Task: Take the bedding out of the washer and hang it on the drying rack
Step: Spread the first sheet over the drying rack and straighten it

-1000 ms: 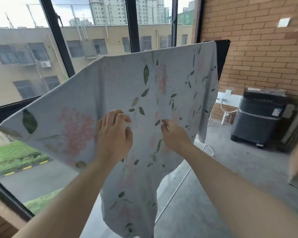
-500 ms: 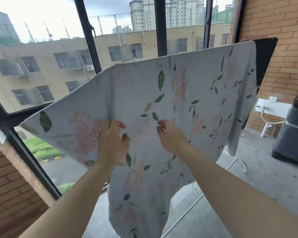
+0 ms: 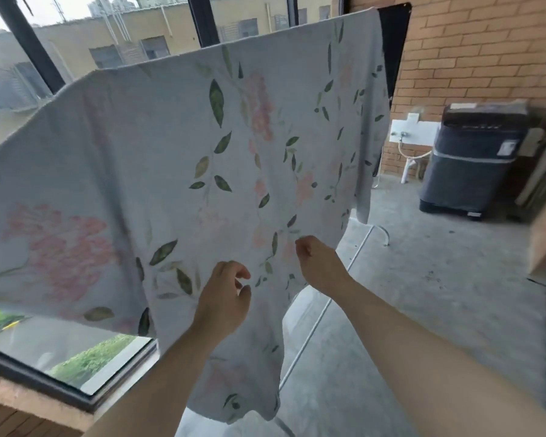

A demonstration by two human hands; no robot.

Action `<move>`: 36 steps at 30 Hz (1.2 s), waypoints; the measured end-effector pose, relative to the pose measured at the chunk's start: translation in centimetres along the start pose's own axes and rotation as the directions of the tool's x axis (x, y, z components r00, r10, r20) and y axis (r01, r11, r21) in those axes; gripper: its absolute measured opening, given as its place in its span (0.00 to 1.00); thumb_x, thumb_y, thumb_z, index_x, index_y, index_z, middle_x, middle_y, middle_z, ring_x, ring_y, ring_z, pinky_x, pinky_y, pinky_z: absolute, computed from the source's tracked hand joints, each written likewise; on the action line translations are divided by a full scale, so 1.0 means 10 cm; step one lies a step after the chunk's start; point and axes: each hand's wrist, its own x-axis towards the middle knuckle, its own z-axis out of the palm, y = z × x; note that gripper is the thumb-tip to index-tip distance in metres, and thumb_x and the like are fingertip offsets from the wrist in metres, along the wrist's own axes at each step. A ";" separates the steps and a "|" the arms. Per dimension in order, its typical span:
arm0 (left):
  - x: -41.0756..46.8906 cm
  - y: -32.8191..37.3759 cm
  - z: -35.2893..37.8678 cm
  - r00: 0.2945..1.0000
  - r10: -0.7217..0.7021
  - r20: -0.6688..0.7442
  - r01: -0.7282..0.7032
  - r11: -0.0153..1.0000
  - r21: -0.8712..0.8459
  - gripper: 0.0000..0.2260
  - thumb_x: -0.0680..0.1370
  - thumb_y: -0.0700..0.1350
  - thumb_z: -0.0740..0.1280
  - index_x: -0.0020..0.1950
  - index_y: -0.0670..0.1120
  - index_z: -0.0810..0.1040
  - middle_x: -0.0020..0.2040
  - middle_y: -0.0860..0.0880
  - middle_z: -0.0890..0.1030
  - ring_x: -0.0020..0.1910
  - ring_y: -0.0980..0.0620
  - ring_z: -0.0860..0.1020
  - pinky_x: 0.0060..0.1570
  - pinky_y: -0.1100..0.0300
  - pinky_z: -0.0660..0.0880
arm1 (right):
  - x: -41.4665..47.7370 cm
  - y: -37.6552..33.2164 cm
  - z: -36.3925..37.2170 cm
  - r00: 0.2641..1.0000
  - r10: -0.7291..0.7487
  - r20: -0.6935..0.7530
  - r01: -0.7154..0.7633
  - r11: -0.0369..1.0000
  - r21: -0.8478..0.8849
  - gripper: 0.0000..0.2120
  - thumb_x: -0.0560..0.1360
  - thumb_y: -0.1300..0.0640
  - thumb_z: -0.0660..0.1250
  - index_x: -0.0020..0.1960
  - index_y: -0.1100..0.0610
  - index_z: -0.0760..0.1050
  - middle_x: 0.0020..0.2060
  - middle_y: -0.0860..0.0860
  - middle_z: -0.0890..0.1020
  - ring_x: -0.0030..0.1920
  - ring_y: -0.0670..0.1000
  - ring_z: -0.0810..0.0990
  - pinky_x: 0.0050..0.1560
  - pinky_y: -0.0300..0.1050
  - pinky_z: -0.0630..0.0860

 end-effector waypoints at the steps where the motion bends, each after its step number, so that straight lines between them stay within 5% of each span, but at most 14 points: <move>1: 0.04 0.01 0.14 0.999 -0.001 0.048 0.001 1.000 -0.007 0.10 0.77 0.39 0.69 0.50 0.54 0.73 0.52 0.54 0.74 0.44 0.58 0.78 0.46 0.61 0.75 | -0.04 0.14 -0.03 0.999 0.048 -0.012 -0.048 0.999 0.016 0.15 0.86 0.53 0.54 0.64 0.58 0.74 0.53 0.55 0.81 0.46 0.54 0.77 0.49 0.45 0.73; 7: 0.41 0.40 1.24 0.946 0.010 0.324 0.001 0.999 -0.033 0.08 0.77 0.40 0.68 0.50 0.52 0.74 0.51 0.54 0.75 0.46 0.55 0.77 0.45 0.61 0.71 | -0.11 1.21 -0.42 0.953 0.280 -0.114 -0.272 0.959 0.082 0.16 0.86 0.50 0.52 0.65 0.54 0.75 0.57 0.54 0.81 0.51 0.54 0.77 0.51 0.44 0.69; 11: 0.62 0.62 1.94 0.877 -0.198 0.438 0.283 0.949 -0.137 0.07 0.76 0.40 0.69 0.50 0.50 0.75 0.50 0.50 0.79 0.46 0.52 0.78 0.39 0.62 0.69 | 0.09 1.86 -0.80 0.925 0.366 -0.099 -0.358 0.929 0.088 0.17 0.86 0.50 0.52 0.66 0.54 0.74 0.60 0.54 0.81 0.56 0.55 0.78 0.52 0.44 0.70; 15: 0.84 0.81 2.39 0.727 -0.457 0.512 0.650 0.699 -0.299 0.08 0.77 0.35 0.67 0.52 0.45 0.75 0.48 0.45 0.81 0.40 0.50 0.81 0.37 0.60 0.72 | 0.51 2.30 -1.14 0.901 0.433 -0.035 -0.428 0.899 0.096 0.18 0.86 0.50 0.52 0.68 0.55 0.74 0.61 0.54 0.80 0.52 0.52 0.76 0.50 0.43 0.70; 19: 1.15 0.85 2.69 0.571 -0.603 0.556 0.821 0.418 -0.389 0.09 0.77 0.34 0.67 0.56 0.44 0.76 0.47 0.44 0.81 0.39 0.48 0.82 0.39 0.56 0.74 | 1.07 2.52 -1.29 0.896 0.443 0.019 -0.443 0.892 0.095 0.18 0.85 0.51 0.52 0.67 0.56 0.75 0.62 0.54 0.80 0.59 0.55 0.78 0.60 0.46 0.73; 31: 2.97 0.35 4.03 0.400 -0.714 0.574 0.884 0.137 -0.446 0.08 0.80 0.35 0.64 0.53 0.47 0.76 0.46 0.47 0.80 0.38 0.50 0.81 0.39 0.58 0.74 | 3.41 3.15 -1.07 0.835 0.508 0.212 -0.526 0.850 0.036 0.18 0.84 0.54 0.55 0.65 0.63 0.75 0.60 0.61 0.80 0.61 0.61 0.78 0.64 0.56 0.75; 36: 3.91 0.16 4.65 0.257 -0.738 0.623 0.938 0.035 -0.345 0.10 0.80 0.35 0.64 0.58 0.45 0.77 0.47 0.46 0.80 0.39 0.49 0.82 0.38 0.57 0.76 | 4.47 3.50 -1.13 0.752 0.608 0.254 -0.616 0.786 -0.056 0.19 0.84 0.53 0.54 0.64 0.64 0.76 0.58 0.61 0.81 0.60 0.62 0.79 0.63 0.56 0.75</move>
